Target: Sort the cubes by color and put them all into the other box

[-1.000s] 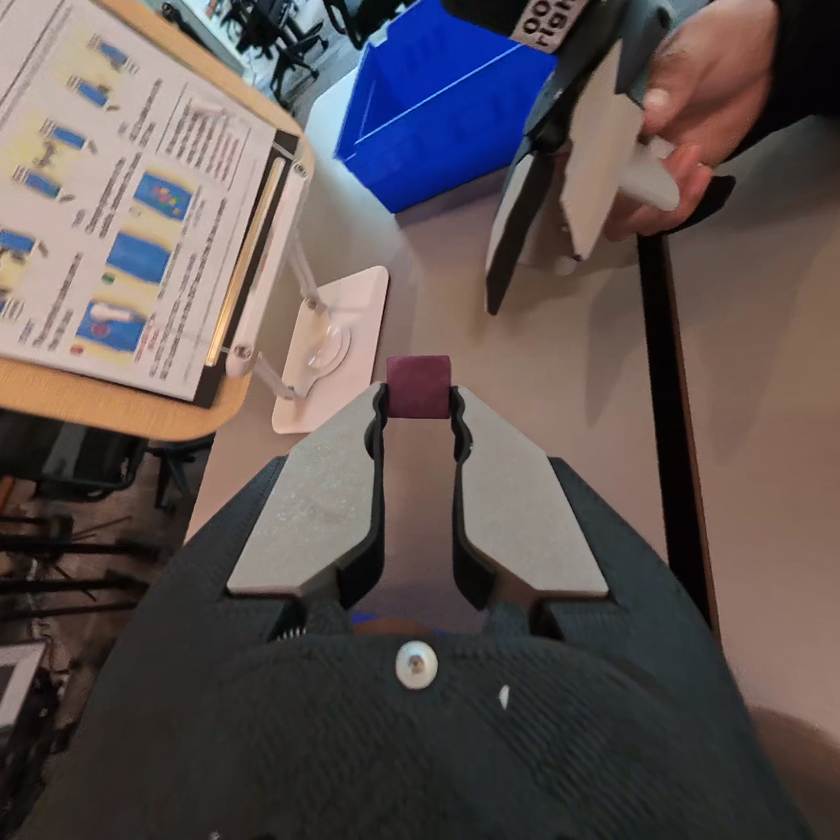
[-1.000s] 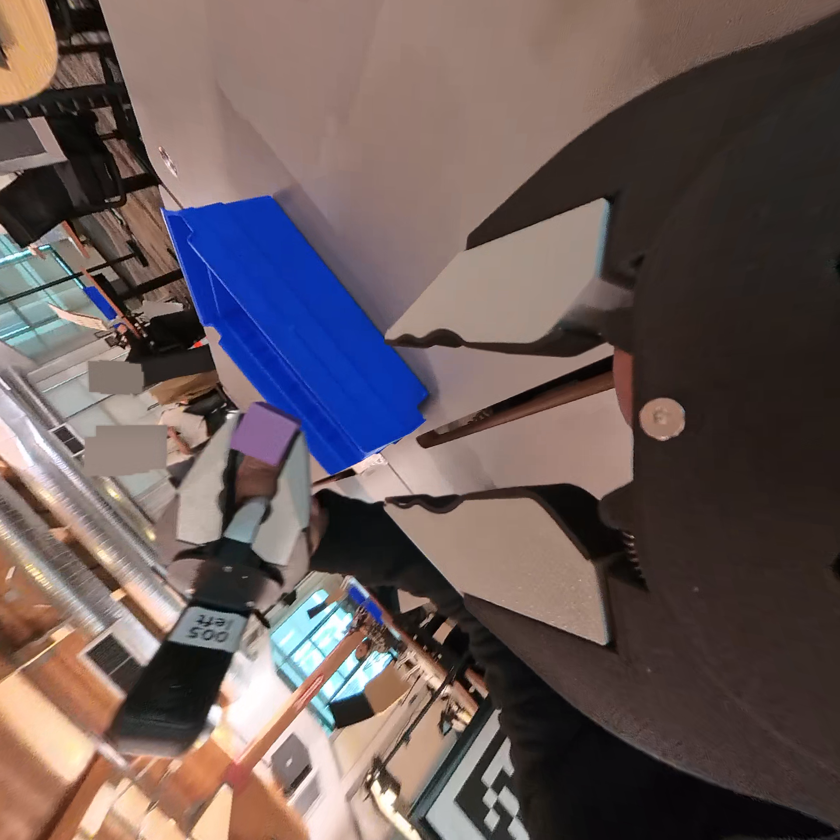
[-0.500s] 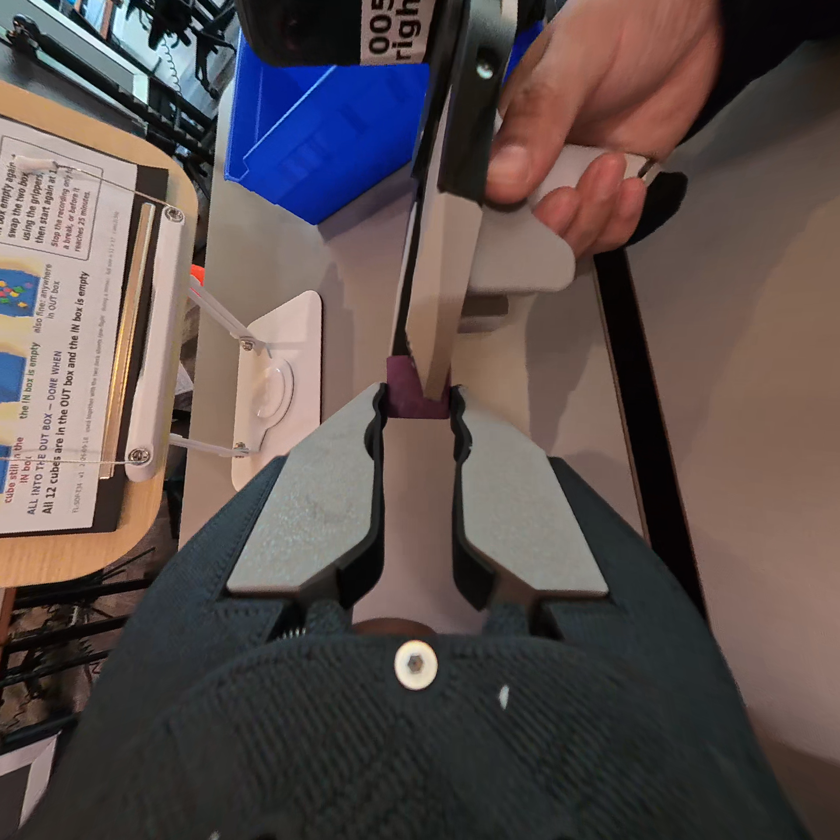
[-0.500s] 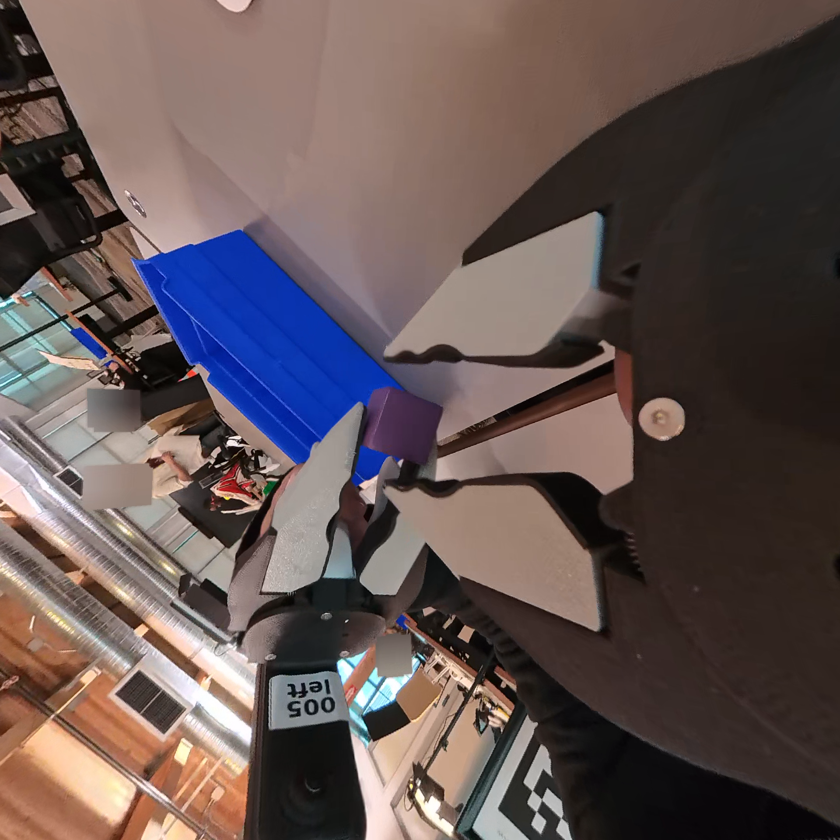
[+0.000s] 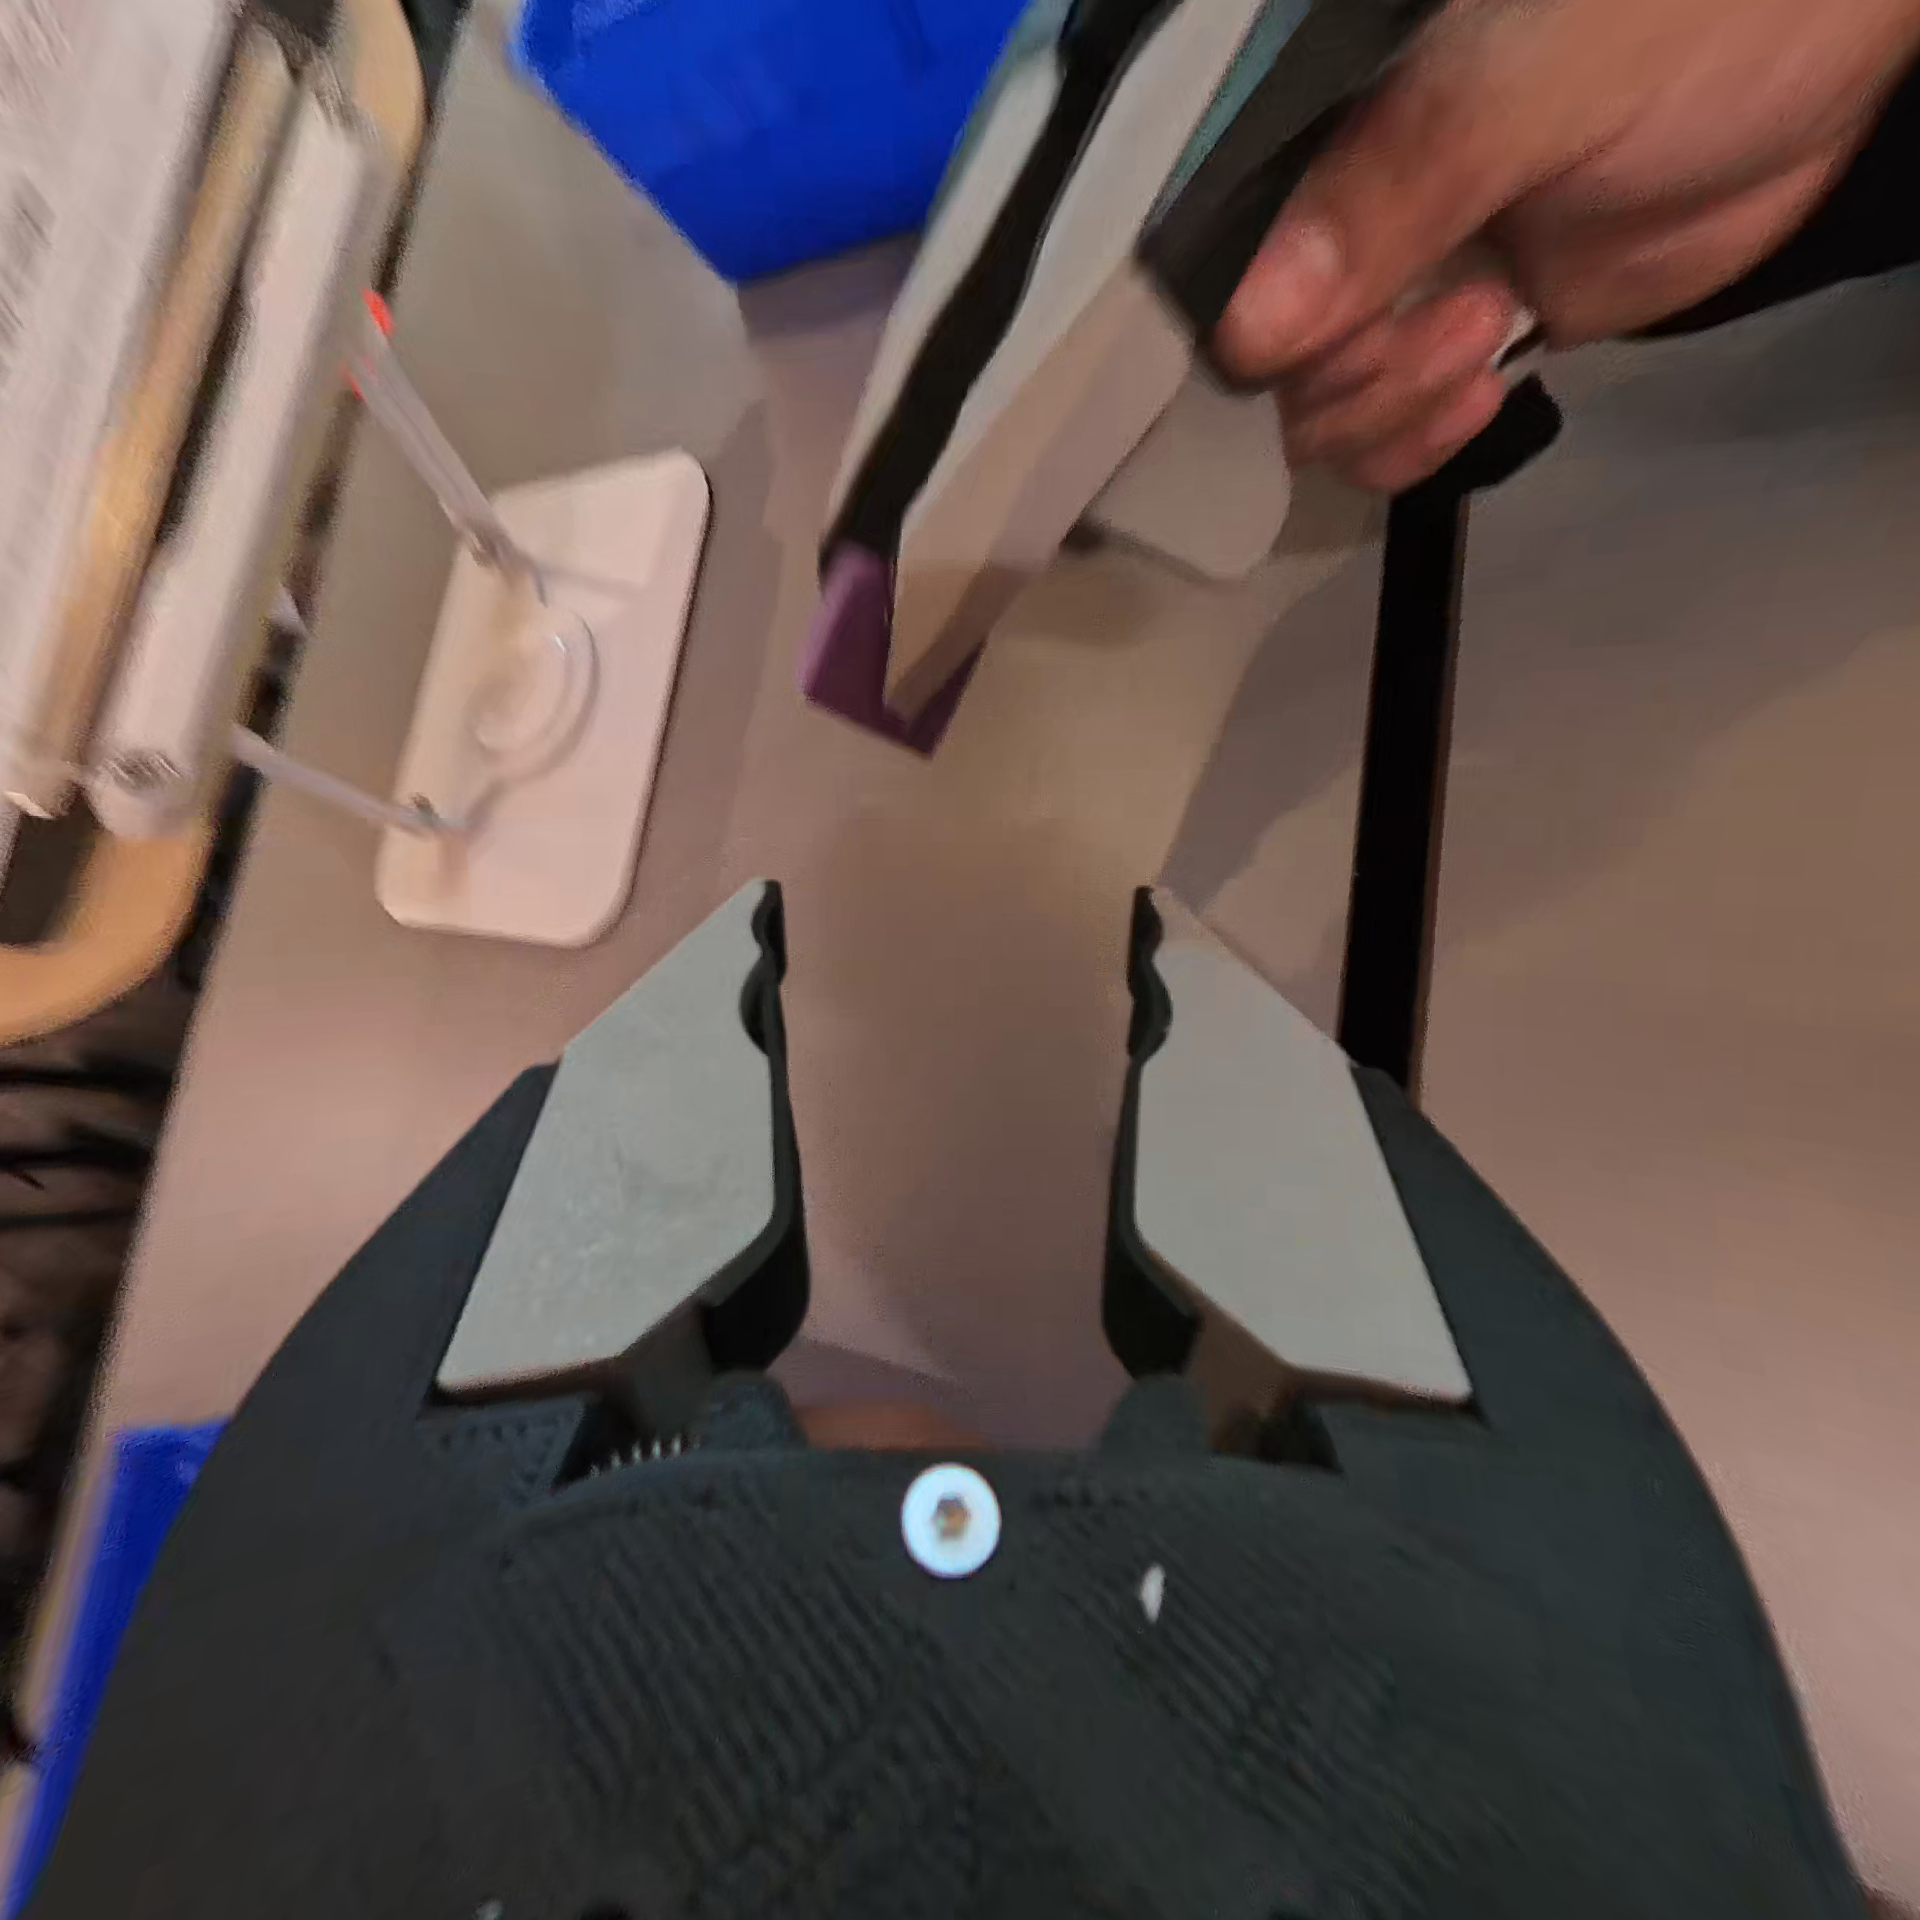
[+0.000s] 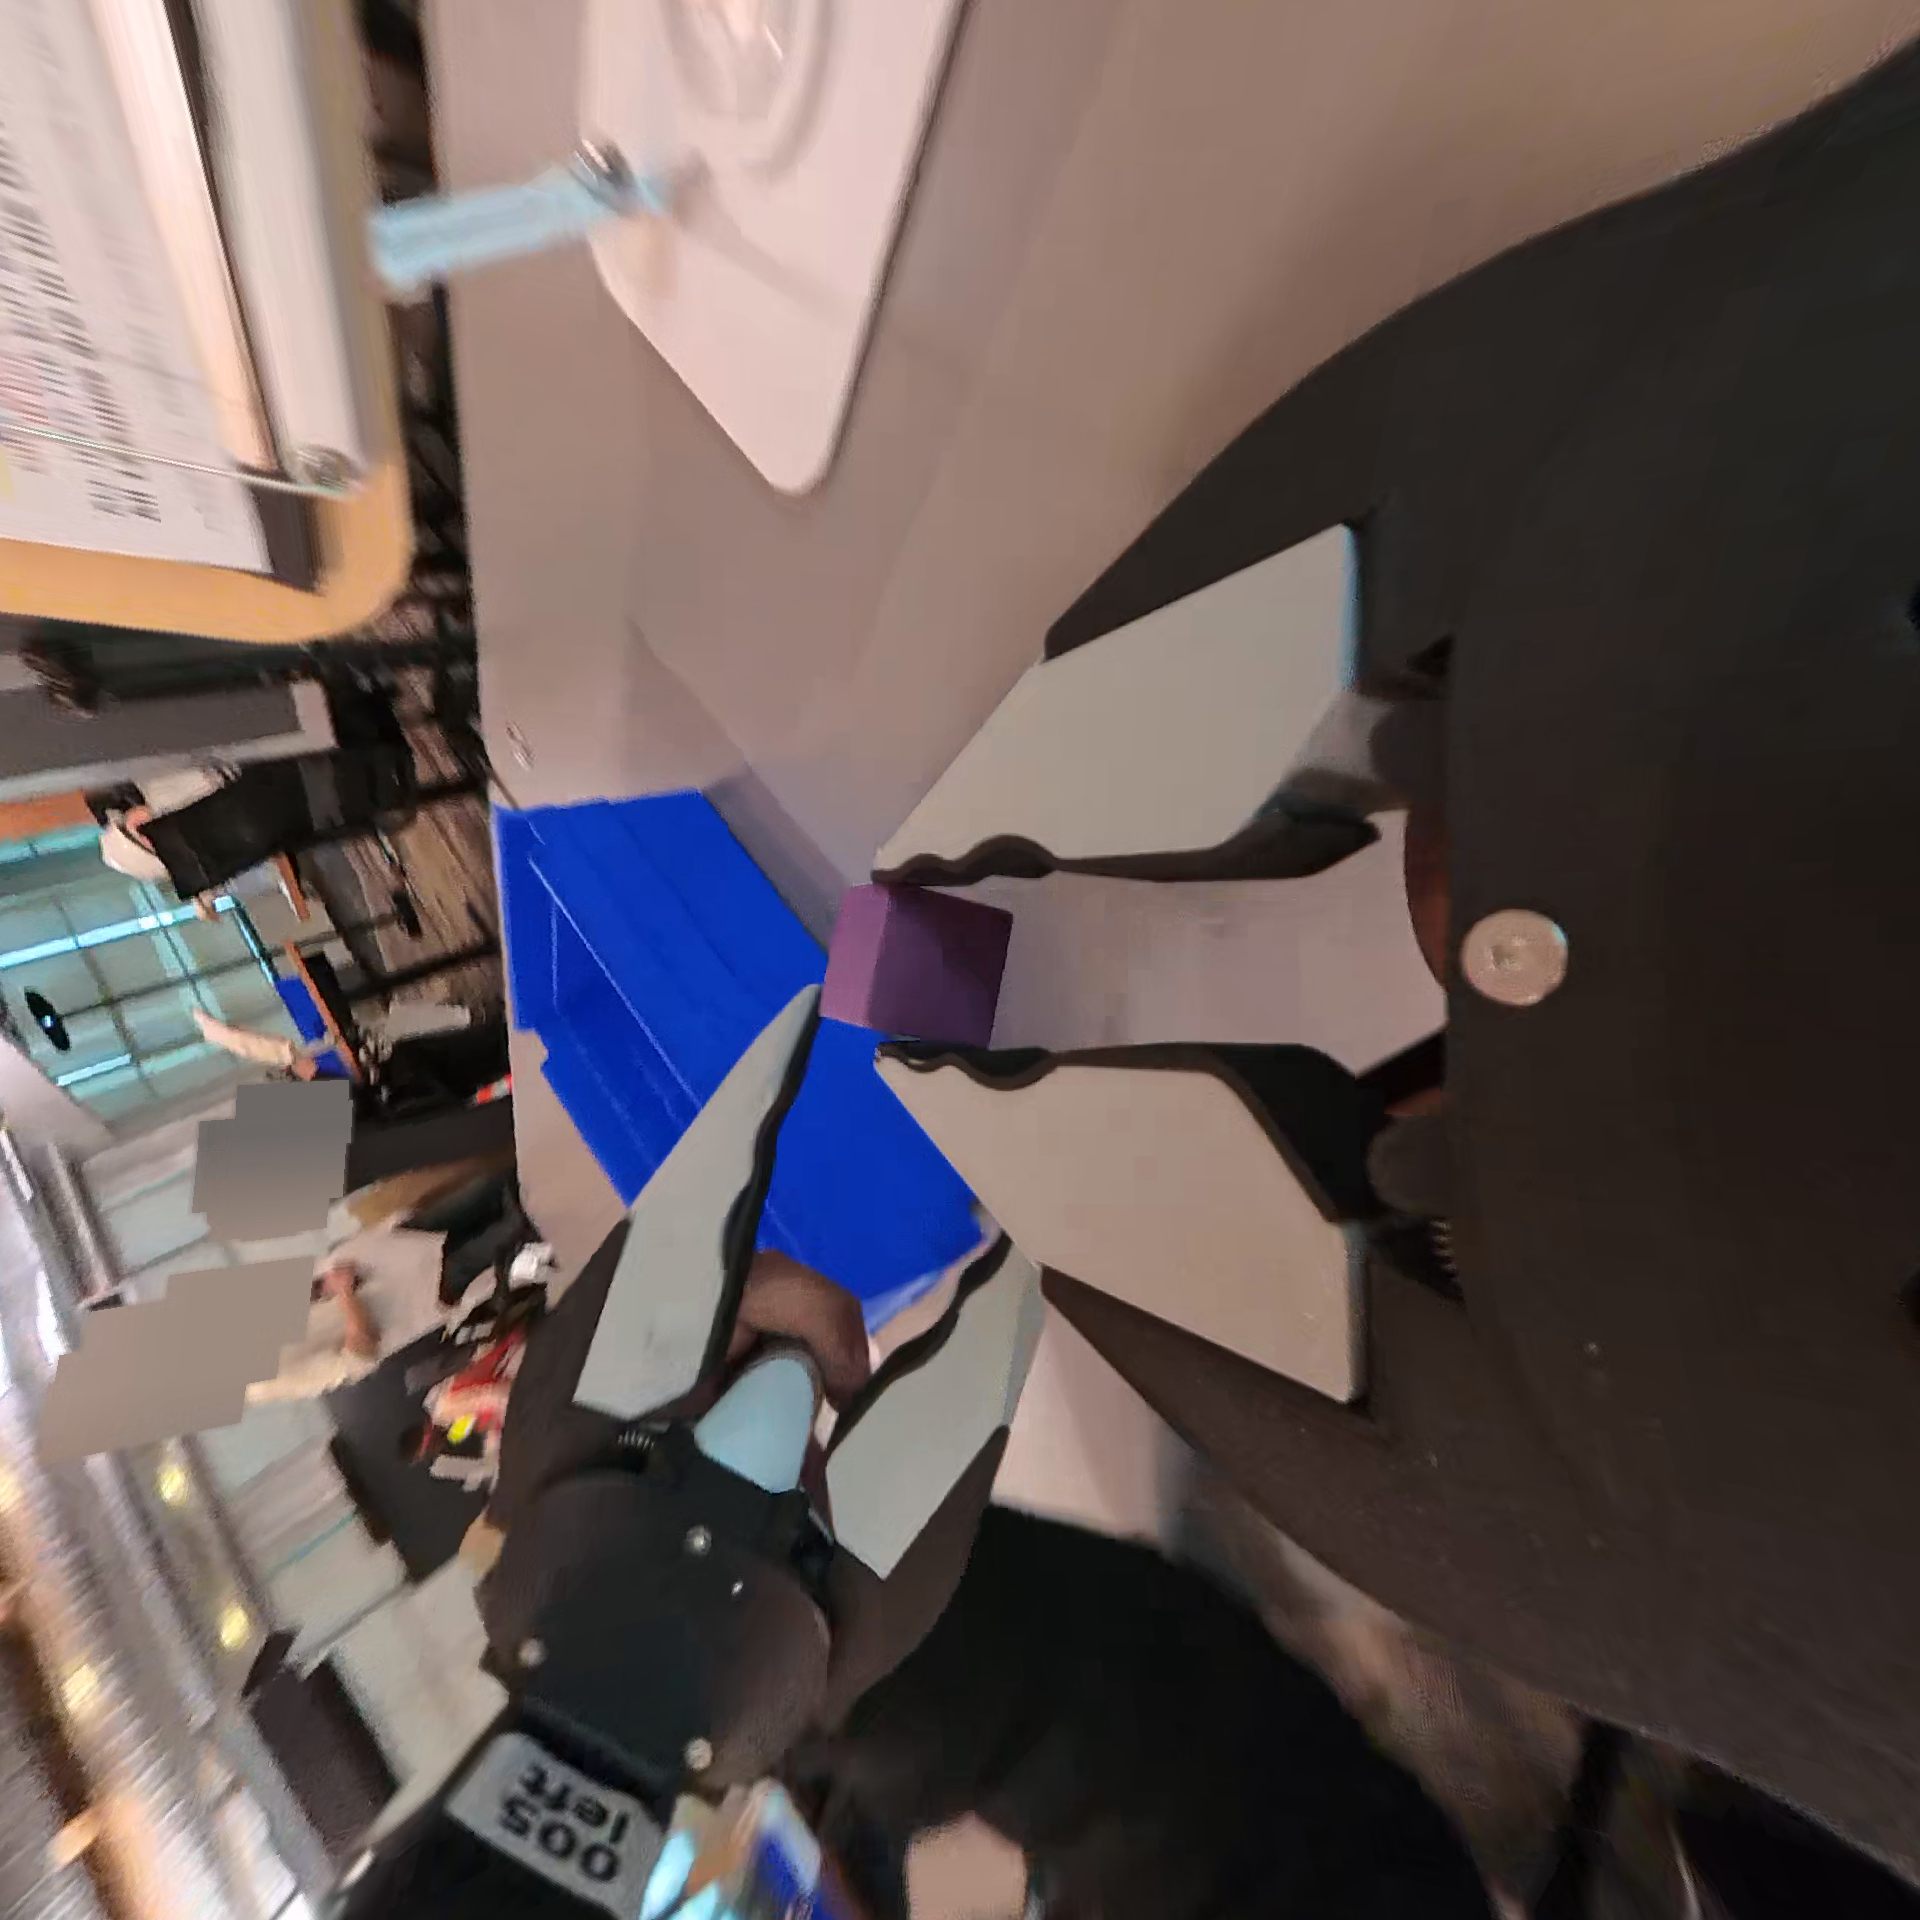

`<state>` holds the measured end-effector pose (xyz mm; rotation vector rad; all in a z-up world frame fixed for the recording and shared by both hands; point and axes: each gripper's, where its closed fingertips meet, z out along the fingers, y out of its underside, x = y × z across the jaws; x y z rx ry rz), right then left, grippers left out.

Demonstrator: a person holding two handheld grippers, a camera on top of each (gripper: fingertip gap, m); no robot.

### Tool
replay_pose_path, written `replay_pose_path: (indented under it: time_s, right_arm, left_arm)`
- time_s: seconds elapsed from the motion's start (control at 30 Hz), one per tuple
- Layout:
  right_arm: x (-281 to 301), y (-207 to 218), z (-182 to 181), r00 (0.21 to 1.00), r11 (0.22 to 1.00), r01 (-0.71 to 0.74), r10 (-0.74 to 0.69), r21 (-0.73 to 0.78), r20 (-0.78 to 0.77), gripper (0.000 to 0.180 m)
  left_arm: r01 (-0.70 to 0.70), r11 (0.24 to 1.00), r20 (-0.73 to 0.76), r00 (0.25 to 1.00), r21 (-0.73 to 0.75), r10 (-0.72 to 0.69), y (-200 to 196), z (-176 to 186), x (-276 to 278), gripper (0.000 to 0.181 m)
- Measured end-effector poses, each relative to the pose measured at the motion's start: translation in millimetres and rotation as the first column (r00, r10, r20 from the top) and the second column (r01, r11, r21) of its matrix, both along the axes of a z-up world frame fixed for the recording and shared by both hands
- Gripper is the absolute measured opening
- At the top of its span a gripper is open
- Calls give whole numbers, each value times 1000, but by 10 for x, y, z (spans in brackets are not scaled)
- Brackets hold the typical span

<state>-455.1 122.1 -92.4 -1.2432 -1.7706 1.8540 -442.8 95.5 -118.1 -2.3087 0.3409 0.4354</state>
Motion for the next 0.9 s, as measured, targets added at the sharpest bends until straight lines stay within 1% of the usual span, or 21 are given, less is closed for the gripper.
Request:
replay_pose_path:
  time_s: [0.03, 0.07, 0.1, 0.13, 0.17, 0.2, 0.27, 0.33, 0.4, 0.47, 0.5, 0.53, 0.57, 0.63, 0.7, 0.8, 0.9]
  right_arm:
    - [4, 25, 43, 999, 998, 30, -28, 59, -45, 26]
    - [19, 38, 93, 995, 993, 54, -45, 102, -86, 26]
    - [36, 48, 147, 991, 989, 73, -56, 132, -123, 26]
    - [53, 68, 200, 985, 984, 94, -70, 154, -156, 26]
    - [71, 98, 260, 979, 979, 116, -84, 166, -186, 26]
    - [95, 143, 341, 971, 976, 138, -100, 168, -219, 26]
    - [198, 309, 571, 942, 968, 207, -157, 142, -298, 26]
    - [438, 566, 896, 890, 952, 289, -230, 98, -395, 26]
    - [727, 941, 1181, 820, 910, 401, -307, 102, -483, 26]
    - [965, 1426, 1341, 770, 846, 513, -380, 143, -513, 26]
    - [1058, 1697, 1378, 754, 813, 558, -415, 165, -509, 26]
    - [1123, 1968, 1360, 755, 783, 589, -444, 201, -482, 26]
    - [1159, 2223, 1277, 773, 760, 599, -468, 251, -429, 26]
    - [1177, 2656, 995, 810, 732, 585, -504, 350, -300, 26]
    - [1131, 2896, 566, 856, 732, 498, -500, 465, -130, 26]
    - [995, 2903, -48, 897, 772, 298, -427, 562, 111, 27]
    - [866, 2867, -464, 880, 771, 149, -388, 619, 272, 27]
  left_arm:
    - [-51, 998, 41, 998, -45, 53, -35, -114, -31, 70]
    - [-129, 990, 57, 990, -64, 132, -55, -211, -110, 71]
    - [-210, 976, 79, 974, -47, 214, -49, -287, -185, 70]
    - [-275, 961, 119, 954, -19, 276, -7, -352, -215, 64]
    - [-303, 953, 144, 942, -26, 303, 34, -434, -192, 59]
    - [-324, 945, 135, 936, -34, 326, 68, -500, -181, 59]
    - [-397, 917, 65, 916, 26, 395, 137, -522, -231, 59]
    - [-389, 919, 60, 921, 69, 386, 246, -545, -94, 58]
    - [-355, 928, 27, 935, 118, 354, 349, -545, 24, 57]
    - [-335, 931, -82, 934, 145, 348, 359, -537, -2, 55]
    - [-331, 932, -128, 928, 146, 349, 346, -541, -32, 54]
    - [-332, 933, -146, 925, 135, 351, 327, -571, -56, 54]
    - [-342, 933, -139, 924, 111, 356, 308, -624, -71, 54]
    - [-369, 926, -89, 922, 85, 376, 301, -693, -96, 56]
    - [-377, 921, -58, 922, 95, 383, 318, -698, -117, 56]
    - [-393, 915, -80, 913, 92, 400, 278, -707, -184, 56]
    - [-413, 906, -81, 904, 97, 421, 243, -713, -248, 56]
